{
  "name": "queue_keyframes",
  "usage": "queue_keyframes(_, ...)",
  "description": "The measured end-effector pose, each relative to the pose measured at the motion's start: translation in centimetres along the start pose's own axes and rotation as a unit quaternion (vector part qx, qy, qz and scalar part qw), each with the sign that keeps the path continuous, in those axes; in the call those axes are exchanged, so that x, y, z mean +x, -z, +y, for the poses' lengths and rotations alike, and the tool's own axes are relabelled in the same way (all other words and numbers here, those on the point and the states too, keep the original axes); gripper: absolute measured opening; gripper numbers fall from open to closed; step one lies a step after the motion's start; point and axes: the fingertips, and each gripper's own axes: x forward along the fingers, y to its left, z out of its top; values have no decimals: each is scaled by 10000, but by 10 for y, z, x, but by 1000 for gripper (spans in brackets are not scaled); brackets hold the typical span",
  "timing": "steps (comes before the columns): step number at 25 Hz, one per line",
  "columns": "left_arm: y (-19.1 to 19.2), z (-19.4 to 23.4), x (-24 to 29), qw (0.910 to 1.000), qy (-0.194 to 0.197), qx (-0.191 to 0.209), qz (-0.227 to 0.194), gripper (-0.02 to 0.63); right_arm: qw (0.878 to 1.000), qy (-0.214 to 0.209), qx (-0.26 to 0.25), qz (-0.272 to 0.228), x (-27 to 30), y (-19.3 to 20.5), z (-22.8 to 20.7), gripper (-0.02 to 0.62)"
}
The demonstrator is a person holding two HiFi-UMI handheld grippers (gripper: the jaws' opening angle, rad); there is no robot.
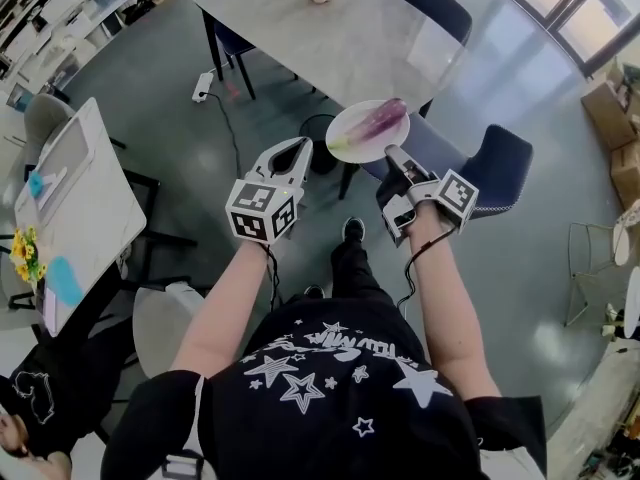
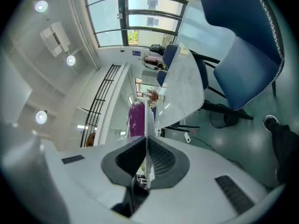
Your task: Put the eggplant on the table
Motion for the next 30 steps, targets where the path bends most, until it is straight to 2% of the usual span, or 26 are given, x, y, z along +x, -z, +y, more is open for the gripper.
queue_keyframes(7, -7, 30, 49, 10000, -65, 11, 37, 8, 9999, 36, 65, 104, 47, -35, -11, 20)
queue_keyframes(19, -31, 49, 152, 9995, -233, 68, 190, 8, 9995, 17, 194, 252, 110, -129, -15, 20)
queue_keyframes(25, -51, 52, 210, 9991, -355, 170, 166, 8, 9991, -39, 257, 332, 141, -188, -19, 21)
queue_keyframes(30, -63, 63, 244, 9982, -526, 207, 198, 8, 9982, -92, 363, 477, 172, -218, -19, 20)
